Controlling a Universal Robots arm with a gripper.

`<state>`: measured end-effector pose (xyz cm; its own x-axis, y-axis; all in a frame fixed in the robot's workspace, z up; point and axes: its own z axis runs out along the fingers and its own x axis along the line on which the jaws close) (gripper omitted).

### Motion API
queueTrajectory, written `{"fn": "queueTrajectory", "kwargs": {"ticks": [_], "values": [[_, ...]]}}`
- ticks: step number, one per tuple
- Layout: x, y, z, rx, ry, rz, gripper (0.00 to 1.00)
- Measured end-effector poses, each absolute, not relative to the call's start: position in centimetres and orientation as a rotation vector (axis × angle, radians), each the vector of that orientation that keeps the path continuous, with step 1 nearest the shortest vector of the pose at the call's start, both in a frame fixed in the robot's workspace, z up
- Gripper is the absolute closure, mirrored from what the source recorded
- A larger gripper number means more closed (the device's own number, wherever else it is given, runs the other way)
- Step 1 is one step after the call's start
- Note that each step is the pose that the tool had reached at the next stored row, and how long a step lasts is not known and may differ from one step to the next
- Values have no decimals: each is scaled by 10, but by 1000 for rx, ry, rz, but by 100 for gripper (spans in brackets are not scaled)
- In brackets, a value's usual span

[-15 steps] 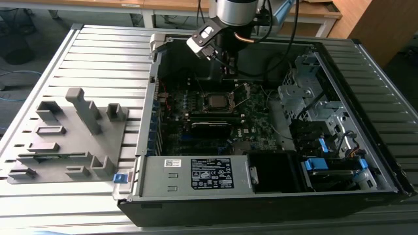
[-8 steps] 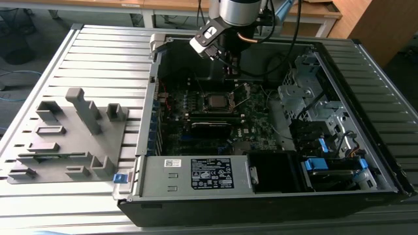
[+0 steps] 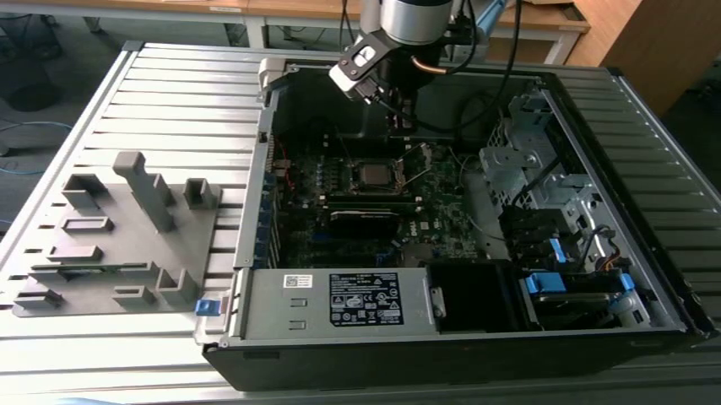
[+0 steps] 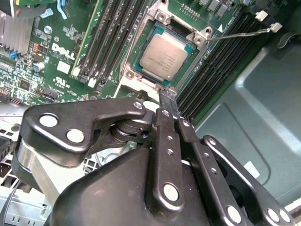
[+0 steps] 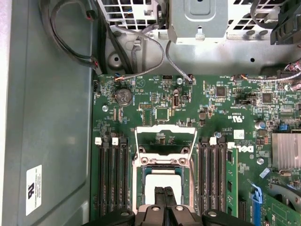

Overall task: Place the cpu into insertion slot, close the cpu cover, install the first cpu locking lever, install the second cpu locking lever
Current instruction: 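Close the cpu cover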

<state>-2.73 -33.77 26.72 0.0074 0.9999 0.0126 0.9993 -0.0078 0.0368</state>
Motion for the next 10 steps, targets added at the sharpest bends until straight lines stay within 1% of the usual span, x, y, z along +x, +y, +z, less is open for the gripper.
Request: {"fn": "queueTrajectory", "kwargs": {"ticks": [10], "values": [[-13,-338,267,2217,2201,54,89]]}}
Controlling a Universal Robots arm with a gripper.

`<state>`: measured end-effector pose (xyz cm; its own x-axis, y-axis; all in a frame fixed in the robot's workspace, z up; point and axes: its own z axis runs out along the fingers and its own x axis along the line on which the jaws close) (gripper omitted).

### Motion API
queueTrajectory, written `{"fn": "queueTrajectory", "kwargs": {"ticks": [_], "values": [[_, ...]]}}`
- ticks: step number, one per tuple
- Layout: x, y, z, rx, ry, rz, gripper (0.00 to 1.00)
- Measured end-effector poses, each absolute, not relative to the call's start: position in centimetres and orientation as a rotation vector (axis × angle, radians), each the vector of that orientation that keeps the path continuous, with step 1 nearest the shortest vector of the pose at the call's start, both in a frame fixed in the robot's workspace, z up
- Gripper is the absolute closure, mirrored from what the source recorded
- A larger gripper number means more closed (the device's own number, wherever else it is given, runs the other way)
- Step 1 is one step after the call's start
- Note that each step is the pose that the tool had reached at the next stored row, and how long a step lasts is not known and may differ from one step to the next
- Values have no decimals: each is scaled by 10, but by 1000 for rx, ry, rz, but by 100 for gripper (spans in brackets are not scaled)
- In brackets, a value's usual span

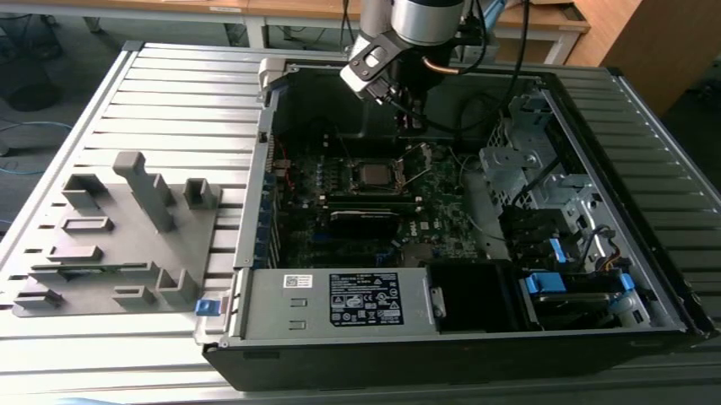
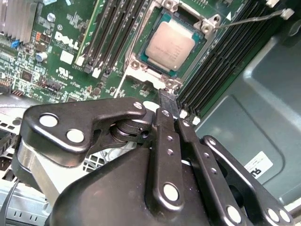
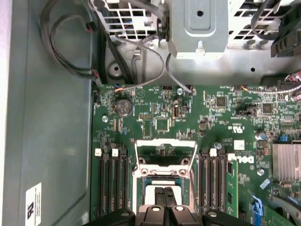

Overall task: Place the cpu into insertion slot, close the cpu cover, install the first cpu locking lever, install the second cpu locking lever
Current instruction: 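Close the cpu cover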

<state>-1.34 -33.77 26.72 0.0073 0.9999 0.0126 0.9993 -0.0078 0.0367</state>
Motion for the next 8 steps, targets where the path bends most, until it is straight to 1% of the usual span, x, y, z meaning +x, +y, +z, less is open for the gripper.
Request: {"fn": "queueTrajectory", "kwargs": {"ticks": [8], "values": [[-4,-338,267,2217,2201,54,89]]}}
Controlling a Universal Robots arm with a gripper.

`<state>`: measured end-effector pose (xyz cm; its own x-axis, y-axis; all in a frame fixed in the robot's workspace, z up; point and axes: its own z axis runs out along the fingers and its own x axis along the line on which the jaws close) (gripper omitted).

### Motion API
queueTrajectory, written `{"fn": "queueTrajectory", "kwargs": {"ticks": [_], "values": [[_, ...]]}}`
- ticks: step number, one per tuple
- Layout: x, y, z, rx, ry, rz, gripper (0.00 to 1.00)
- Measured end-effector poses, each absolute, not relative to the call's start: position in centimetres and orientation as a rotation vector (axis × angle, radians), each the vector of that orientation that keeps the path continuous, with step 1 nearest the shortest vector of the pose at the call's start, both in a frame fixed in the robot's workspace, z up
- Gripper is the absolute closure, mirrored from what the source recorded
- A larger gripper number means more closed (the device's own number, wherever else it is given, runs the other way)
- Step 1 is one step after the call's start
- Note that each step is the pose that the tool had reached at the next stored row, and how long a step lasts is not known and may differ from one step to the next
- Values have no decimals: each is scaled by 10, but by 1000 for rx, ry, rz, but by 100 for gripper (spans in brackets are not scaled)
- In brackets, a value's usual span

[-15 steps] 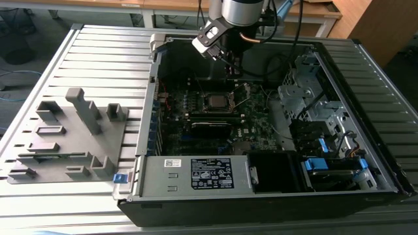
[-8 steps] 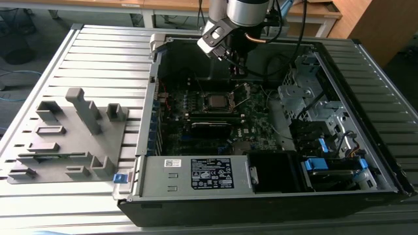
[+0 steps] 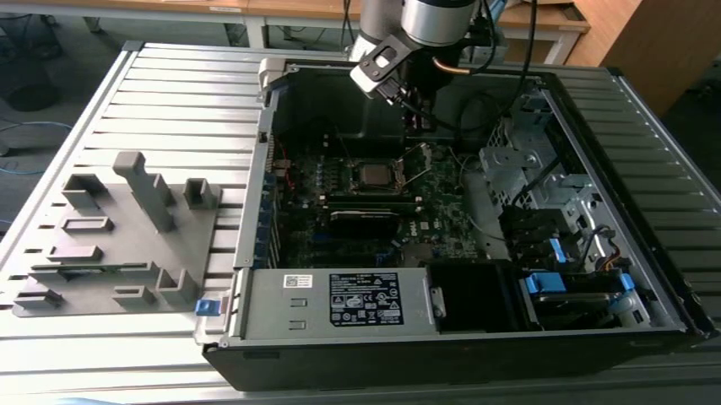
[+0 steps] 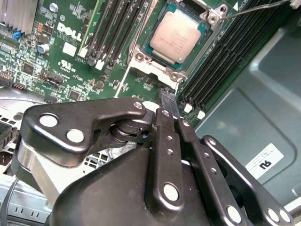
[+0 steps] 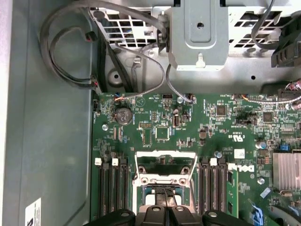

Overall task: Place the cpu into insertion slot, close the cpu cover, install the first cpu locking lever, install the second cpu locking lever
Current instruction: 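Close the cpu cover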

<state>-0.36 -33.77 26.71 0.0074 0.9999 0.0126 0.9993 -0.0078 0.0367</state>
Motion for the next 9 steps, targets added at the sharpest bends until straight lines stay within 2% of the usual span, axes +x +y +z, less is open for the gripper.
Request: {"fn": "queueTrajectory", "kwargs": {"ticks": [9], "values": [[-1,-338,267,2217,2200,54,89]]}}
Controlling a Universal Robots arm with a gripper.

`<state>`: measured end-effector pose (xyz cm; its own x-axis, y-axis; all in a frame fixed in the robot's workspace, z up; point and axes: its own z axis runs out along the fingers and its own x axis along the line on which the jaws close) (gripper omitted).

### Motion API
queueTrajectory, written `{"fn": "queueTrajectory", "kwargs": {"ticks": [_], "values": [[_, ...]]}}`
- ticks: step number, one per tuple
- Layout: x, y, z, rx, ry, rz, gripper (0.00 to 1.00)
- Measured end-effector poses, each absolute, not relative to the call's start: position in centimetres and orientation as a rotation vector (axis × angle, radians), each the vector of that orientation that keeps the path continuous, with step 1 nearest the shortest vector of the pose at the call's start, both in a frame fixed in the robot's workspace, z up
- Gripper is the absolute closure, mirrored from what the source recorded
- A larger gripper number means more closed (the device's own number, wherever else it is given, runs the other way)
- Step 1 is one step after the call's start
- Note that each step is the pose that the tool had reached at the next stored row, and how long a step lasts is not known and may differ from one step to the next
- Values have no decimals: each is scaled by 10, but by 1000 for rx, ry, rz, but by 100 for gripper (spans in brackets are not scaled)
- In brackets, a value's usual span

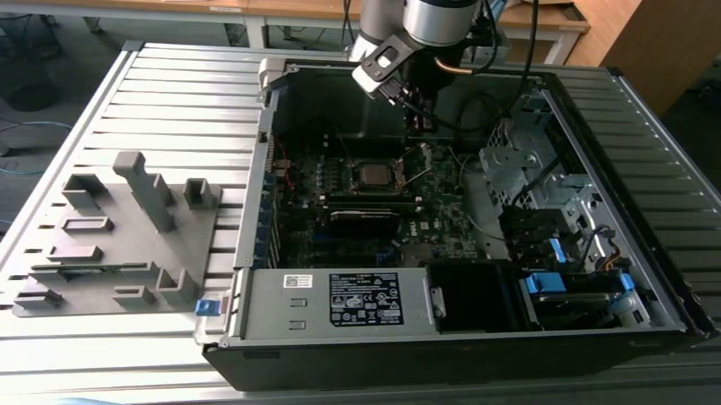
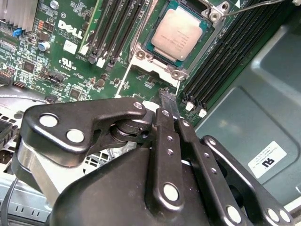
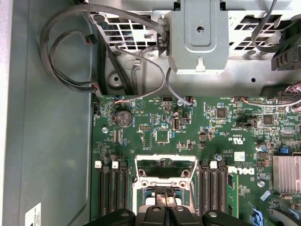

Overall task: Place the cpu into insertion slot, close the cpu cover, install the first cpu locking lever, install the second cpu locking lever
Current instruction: 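Close the cpu cover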

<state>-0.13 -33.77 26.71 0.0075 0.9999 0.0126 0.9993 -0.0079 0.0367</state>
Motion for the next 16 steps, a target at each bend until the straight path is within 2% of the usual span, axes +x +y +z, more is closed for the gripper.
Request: {"fn": "queueTrajectory", "kwargs": {"ticks": [16], "values": [[7,-338,266,2217,2200,55,89]]}}
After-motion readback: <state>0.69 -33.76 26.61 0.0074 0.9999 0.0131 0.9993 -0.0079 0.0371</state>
